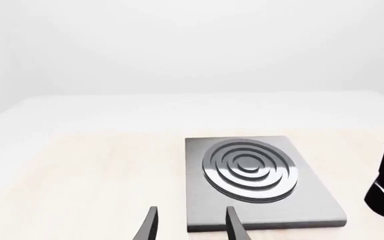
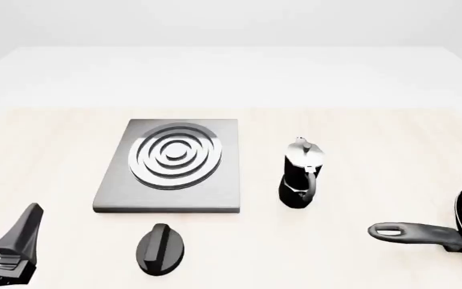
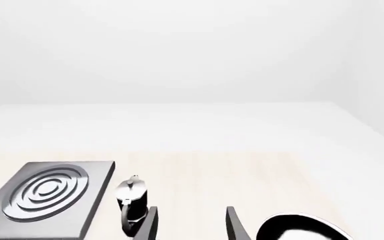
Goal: Put the frying pan on the stove.
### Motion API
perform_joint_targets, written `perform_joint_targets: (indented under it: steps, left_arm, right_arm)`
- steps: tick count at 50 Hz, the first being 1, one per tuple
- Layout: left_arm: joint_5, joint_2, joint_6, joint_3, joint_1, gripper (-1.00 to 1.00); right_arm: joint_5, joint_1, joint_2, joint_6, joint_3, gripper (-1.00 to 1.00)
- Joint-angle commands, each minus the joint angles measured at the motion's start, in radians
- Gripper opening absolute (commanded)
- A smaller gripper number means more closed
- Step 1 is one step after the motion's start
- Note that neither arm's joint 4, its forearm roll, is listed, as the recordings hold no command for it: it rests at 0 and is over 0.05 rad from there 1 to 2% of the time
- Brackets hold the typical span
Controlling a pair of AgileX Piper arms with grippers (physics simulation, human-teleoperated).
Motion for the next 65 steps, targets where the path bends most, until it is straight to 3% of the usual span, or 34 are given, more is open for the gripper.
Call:
perform_joint_targets:
  steps: [1,16,24,65]
  left_arm:
    - [0.022,-0.036,-0.016,0.003,-0.004,1.00]
    - [0.033,-0.045,-0.016,0.002,-0.016,1.00]
    - [0.036,-0.047,-0.014,0.005,-0.019,1.00]
    - [0.023,-0.025,0.014,0.008,-0.070,1.00]
  right_arm:
    - [0.164,-0.013,0.000,0.001,-0.151,1.00]
    - [0.408,-0.025,0.000,0.007,-0.368,1.00]
    - [0.492,-0.034,0.000,0.019,-0.448,1.00]
    - [0.498,-0.034,0.000,0.074,-0.489,1.00]
